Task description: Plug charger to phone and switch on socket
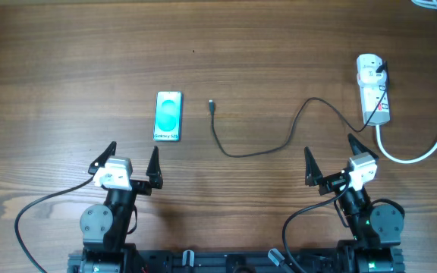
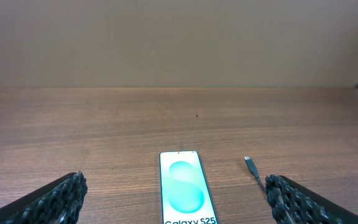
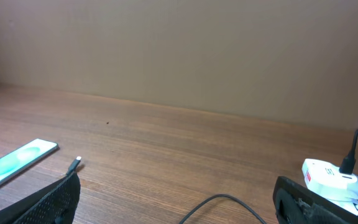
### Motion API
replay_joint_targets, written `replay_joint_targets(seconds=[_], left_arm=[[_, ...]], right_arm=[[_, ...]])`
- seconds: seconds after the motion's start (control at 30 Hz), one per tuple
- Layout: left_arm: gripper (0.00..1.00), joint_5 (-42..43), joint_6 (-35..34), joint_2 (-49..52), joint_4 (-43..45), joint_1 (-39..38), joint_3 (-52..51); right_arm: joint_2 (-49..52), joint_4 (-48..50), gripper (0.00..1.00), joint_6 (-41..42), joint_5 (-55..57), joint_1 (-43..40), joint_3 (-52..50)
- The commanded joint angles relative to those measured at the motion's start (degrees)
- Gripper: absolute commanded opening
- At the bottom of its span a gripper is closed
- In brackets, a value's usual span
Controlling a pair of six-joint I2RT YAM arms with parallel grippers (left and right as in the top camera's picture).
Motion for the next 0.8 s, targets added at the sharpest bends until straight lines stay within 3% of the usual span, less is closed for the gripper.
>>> replay_joint_targets(seconds=[0.0,0.77], left_arm=[[1.0,-0.9,0.7,-0.5,-0.1,0.3,-0.5],[1.0,2.4,0.7,-0.5,3.3,0.3,-0.5]], right_arm=[[-0.5,0.2,1.0,0.7,-0.8,0.3,-0.1],[-0.5,0.2,1.0,1.6,-0.9,0.3,-0.1]])
